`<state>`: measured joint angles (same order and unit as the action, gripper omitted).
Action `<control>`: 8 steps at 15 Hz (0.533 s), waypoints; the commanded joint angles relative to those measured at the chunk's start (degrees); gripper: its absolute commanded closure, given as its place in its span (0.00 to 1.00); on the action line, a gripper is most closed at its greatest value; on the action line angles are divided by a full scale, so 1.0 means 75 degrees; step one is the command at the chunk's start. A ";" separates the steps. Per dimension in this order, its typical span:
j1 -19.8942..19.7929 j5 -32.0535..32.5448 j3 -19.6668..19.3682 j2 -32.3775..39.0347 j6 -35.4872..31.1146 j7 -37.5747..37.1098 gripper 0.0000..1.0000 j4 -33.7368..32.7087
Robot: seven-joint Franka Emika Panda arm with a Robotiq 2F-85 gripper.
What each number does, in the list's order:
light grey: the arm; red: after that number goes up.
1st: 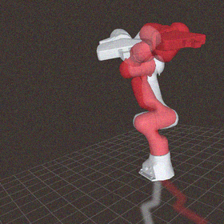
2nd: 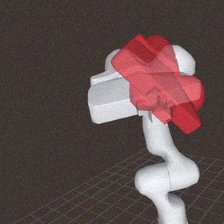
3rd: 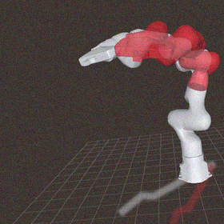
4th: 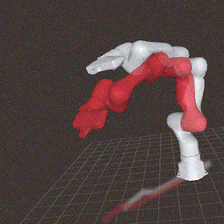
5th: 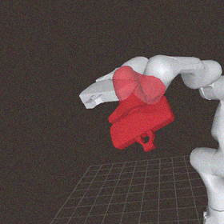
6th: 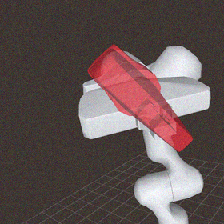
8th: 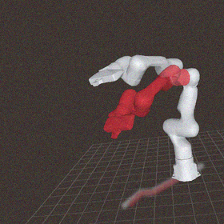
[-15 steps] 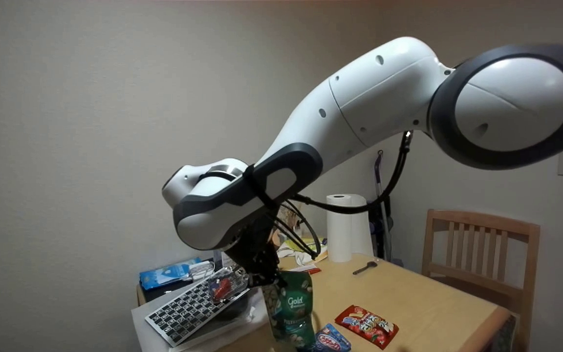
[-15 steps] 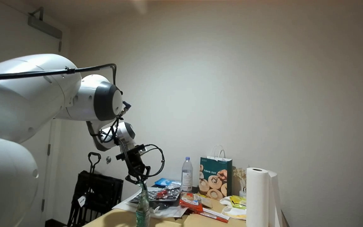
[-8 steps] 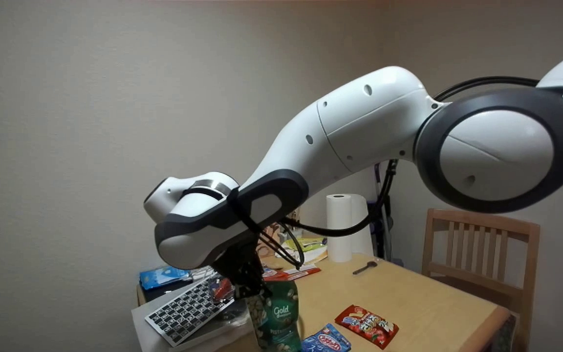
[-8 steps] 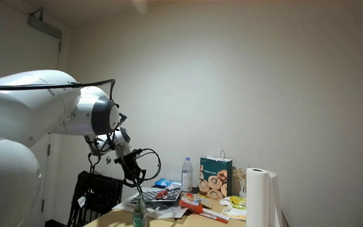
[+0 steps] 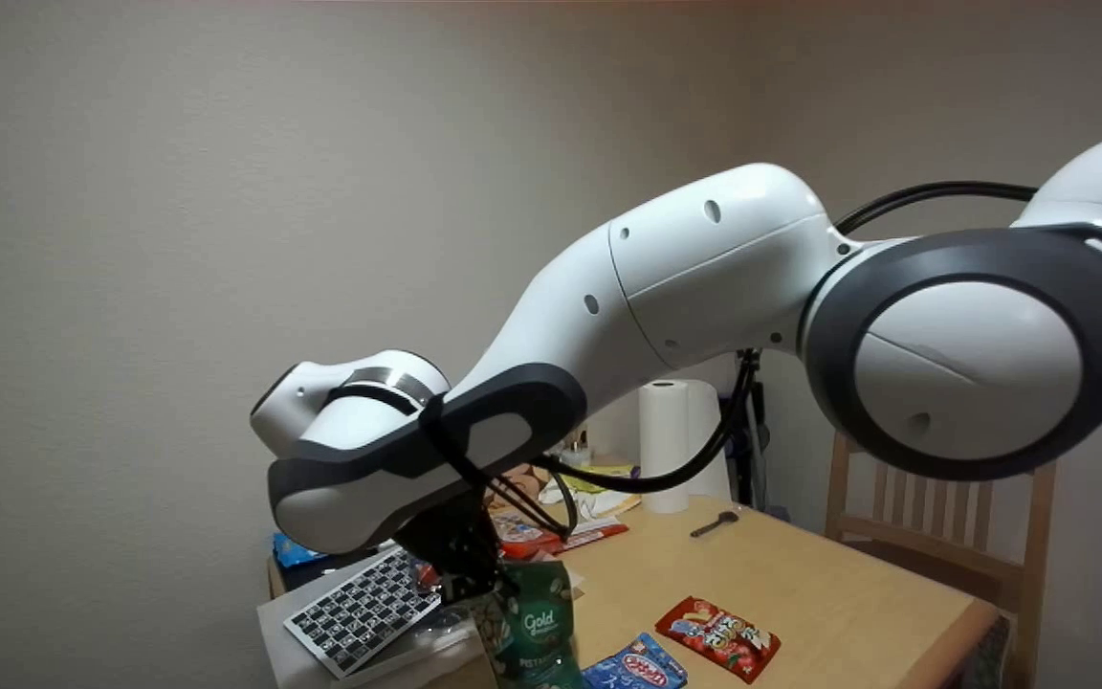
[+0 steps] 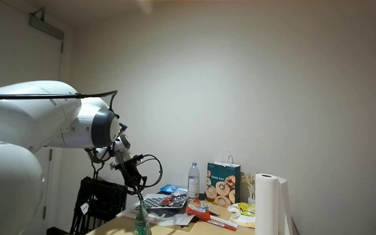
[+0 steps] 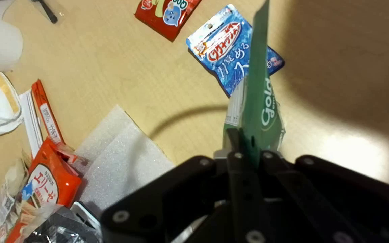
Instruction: Move the sachet forward
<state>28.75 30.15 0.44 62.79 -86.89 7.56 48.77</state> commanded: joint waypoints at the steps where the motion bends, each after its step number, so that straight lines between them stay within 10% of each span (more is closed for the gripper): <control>1: 0.0146 0.0025 0.0019 0.0044 0.0395 0.0288 1.00 -0.0290; 8: 0.0153 -0.0181 0.0146 0.0049 0.0694 0.0221 1.00 -0.0444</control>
<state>30.44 29.75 1.28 62.99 -84.60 7.65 47.06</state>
